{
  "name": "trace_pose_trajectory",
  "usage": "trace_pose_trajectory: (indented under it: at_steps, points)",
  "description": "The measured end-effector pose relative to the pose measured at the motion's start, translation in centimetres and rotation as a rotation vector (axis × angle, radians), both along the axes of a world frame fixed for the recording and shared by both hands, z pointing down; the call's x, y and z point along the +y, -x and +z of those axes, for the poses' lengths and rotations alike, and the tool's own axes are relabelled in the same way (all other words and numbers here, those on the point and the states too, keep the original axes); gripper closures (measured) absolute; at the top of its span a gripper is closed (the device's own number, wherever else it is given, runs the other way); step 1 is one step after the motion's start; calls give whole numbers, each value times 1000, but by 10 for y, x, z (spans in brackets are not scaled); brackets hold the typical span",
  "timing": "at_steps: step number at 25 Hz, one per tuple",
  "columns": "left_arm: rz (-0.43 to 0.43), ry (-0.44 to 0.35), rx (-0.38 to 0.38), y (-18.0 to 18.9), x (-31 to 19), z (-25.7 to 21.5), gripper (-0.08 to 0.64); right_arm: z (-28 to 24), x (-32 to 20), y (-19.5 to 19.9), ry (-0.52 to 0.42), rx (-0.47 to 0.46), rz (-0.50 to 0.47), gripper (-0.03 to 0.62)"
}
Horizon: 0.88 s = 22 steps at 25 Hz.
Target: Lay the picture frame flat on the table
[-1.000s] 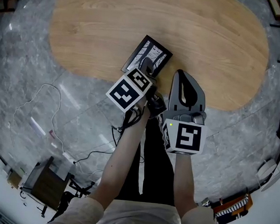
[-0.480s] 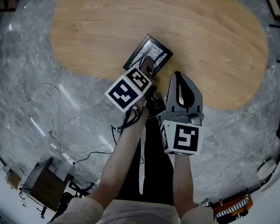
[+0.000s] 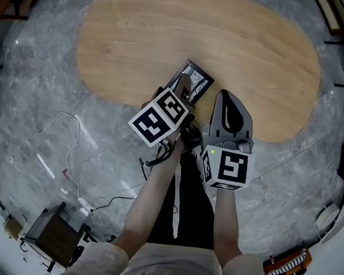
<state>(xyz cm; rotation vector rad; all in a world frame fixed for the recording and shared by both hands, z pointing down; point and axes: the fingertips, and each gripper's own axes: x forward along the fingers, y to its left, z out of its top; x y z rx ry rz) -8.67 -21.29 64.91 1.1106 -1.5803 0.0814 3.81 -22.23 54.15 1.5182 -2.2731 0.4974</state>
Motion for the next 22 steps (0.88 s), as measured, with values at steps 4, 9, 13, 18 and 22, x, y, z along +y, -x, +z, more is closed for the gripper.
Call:
trace_pose_trajectory:
  at_steps: [4,9,13,18,22]
  points:
    - [54,-138,-31,7,-27,-71,455,-55,-21,1,-72,-7,19,586]
    - [168,-442,-19,6,-75,-205,549,-162,-55,3,-229,-19,44,586]
    - [274,-715,-119,7,-83,-336,549,-253,-60,0,-320,-36,76,586]
    - [449,-891,-317,-9,-57,-446,549,-324,-30,-11,-339,-16,85,586]
    - [568,-998,-478,-18,-9,-494,549,-344,14,-8,-326,-34,61,586]
